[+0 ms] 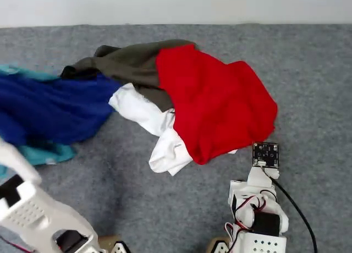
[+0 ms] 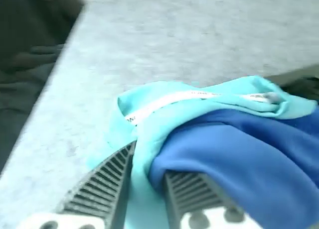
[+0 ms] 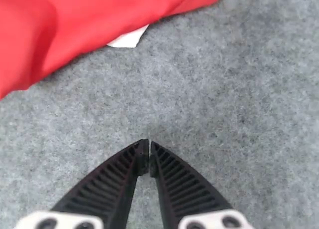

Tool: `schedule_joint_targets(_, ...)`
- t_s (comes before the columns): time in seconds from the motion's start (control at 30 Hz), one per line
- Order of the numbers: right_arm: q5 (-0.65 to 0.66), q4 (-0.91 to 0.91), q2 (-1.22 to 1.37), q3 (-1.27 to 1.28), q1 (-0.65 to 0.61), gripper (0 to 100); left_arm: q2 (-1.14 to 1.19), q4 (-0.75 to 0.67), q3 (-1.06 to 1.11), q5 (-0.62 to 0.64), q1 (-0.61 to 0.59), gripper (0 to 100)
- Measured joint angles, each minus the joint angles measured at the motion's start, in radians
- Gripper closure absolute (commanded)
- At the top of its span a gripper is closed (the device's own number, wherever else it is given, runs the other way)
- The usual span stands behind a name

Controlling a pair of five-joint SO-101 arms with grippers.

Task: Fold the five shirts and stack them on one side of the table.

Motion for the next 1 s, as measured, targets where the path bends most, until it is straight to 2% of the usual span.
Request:
schedule_joint_targets(0.17,0.0,0.0,0.0,0.0,0.0,99.0,-0.031,0.0,-0.009,-0.018,-0.095,99)
schedule_joint_targets(0.3,0.0,0.0,0.0,0.0,0.0,99.0,-0.031,0.0,-0.009,-0.052,-0.107,98)
schedule_joint_targets(0.5,0.0,0.0,0.0,0.0,0.0,99.0,-0.031,0.0,-0.009,-0.133,-0.1,77)
schedule_joint_targets(0.63,0.0,0.0,0.0,0.0,0.0,99.0,-0.046,0.0,-0.017,-0.135,-0.098,74)
schedule_joint_targets(0.83,0.0,0.0,0.0,0.0,0.0,99.0,-0.061,0.0,-0.026,-0.135,-0.035,74)
schedule_joint_targets(1.0,0.0,0.0,0.0,0.0,0.0,99.0,-0.135,0.0,0.017,-0.135,0.138,74)
